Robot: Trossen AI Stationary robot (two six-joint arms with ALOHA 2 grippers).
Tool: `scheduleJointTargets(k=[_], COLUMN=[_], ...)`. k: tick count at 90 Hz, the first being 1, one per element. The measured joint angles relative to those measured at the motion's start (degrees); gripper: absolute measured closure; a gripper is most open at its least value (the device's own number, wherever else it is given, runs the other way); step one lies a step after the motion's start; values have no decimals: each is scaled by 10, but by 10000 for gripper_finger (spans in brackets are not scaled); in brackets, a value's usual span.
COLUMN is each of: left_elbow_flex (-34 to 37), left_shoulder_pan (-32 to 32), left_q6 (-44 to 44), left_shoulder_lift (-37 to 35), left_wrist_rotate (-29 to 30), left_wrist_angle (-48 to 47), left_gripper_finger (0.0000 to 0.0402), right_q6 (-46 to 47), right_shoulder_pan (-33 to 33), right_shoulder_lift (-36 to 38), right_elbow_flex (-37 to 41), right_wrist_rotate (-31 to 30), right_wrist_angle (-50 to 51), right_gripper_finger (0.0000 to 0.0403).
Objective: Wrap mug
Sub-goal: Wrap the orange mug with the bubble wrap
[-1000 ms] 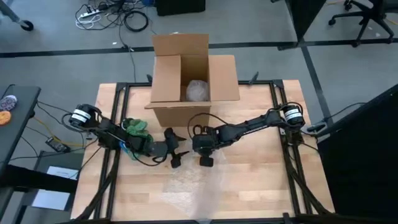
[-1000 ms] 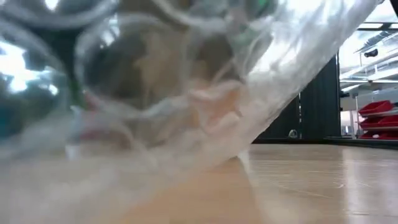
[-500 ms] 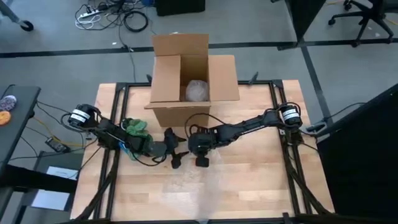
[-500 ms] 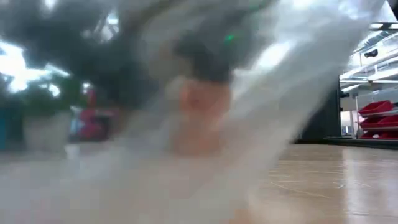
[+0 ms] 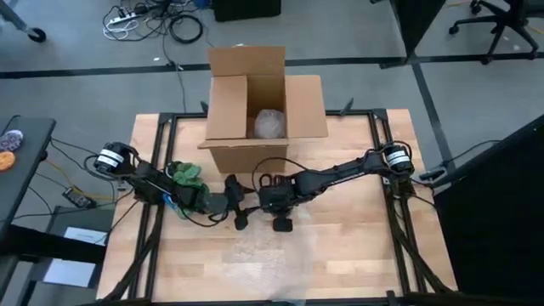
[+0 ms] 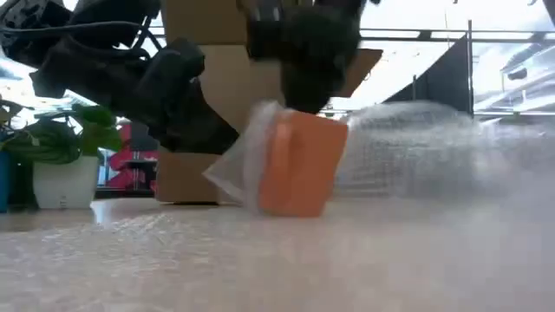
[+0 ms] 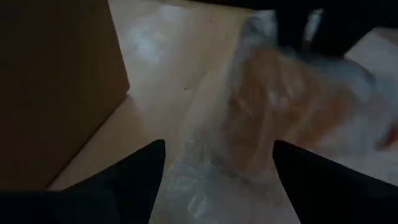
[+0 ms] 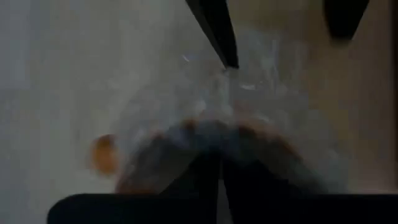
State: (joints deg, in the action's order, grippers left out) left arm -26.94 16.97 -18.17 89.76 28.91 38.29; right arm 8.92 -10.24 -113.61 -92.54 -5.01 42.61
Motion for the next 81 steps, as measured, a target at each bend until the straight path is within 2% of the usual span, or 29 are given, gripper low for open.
scheduleJointTargets(k=[9,26,63,81], left_elbow_flex=[0,0,0,0], left_shoulder_pan=[0,0,0,0], left_q6=[0,0,-1,-1], left_shoulder_lift=[0,0,0,0], left_wrist_rotate=[0,0,0,0], left_wrist_angle=[-1,-1,0,-1], left_gripper_finger=[117,117,117,117], right_q6=[0,-1,-2,5], right_shoulder_pan=[-4,-10,2,3], right_shoulder_lift=[2,2,3,4], right_elbow_flex=[-31,-42,73,93], right_wrist_rotate=[-15,-45,-46,-40], right_wrist_angle=[37,28,-126,-144], right_gripper_finger=[403,403,403,403])
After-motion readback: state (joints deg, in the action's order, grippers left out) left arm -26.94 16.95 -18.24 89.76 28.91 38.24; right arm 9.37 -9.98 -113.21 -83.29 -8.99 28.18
